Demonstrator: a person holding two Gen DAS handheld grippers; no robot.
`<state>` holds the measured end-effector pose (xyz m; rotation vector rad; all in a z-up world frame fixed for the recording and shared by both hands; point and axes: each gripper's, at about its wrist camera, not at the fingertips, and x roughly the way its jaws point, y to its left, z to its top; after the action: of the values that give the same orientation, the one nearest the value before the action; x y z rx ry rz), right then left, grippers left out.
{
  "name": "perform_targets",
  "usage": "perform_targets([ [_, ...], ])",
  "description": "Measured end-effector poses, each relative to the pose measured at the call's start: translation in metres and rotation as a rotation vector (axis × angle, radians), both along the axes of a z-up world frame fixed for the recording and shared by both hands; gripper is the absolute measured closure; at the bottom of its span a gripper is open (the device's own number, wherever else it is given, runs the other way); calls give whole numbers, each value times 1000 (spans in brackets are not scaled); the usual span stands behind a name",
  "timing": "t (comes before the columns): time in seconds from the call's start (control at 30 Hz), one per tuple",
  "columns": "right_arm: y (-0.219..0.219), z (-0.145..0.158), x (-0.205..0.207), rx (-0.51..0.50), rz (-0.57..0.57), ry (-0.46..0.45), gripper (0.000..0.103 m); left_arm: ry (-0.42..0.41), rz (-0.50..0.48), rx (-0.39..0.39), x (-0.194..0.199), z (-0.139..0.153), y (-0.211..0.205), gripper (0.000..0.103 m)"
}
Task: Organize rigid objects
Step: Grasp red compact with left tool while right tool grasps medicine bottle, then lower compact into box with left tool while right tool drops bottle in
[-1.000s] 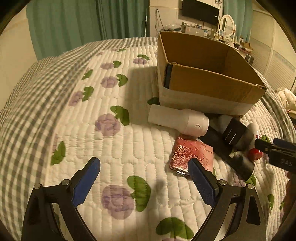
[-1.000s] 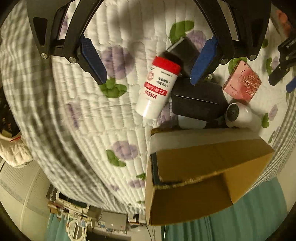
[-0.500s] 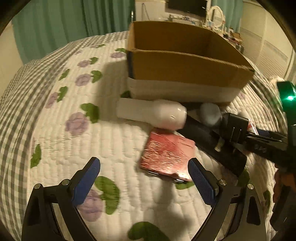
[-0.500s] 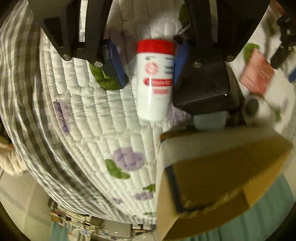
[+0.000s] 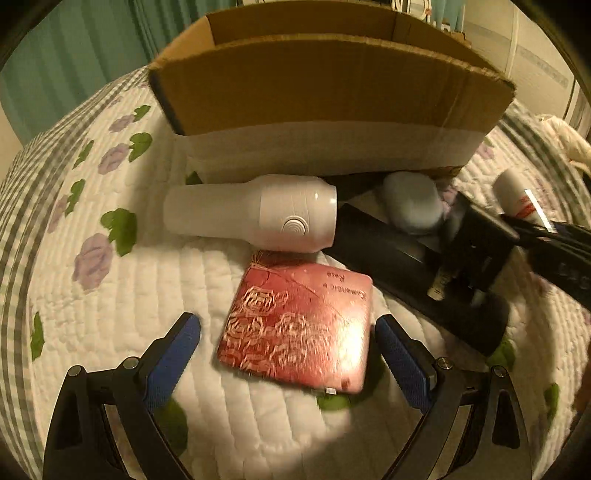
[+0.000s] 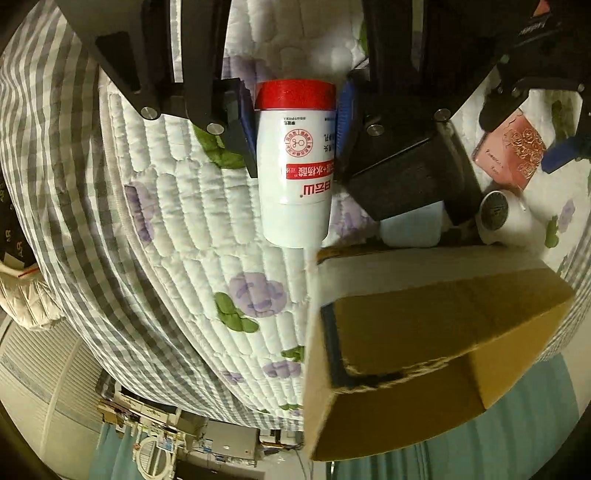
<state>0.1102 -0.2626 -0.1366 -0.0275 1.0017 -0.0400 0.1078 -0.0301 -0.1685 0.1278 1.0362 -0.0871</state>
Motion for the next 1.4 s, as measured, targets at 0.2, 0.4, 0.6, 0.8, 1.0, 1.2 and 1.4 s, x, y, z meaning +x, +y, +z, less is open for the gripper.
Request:
perform_targets([
  [0.2, -13, 0, 3, 41, -38, -4, 68, -22, 2, 34, 8, -6, -6, 7],
  [0.4, -5, 10, -4, 38, -9, -37, 68, -52, -23, 10, -1, 6, -2, 28],
  [0.6, 8, 38, -31, 43, 45, -90, 68, -89, 0, -23, -17, 32, 7, 29],
  [0.8, 15, 84, -45, 78, 110, -146, 68, -153, 35, -64, -34, 79, 9, 29],
  [1.0, 30, 135, -38, 82, 179, -173, 68, -241, 46, -79, -28, 141, 23, 29],
  [1.2, 55, 181, -20, 54, 252, -238, 68, -314, 73, -110, -7, 188, 33, 29],
  [1.4, 67, 201, 14, 52, 275, -287, 68, -347, 84, -130, 37, 207, 28, 29],
])
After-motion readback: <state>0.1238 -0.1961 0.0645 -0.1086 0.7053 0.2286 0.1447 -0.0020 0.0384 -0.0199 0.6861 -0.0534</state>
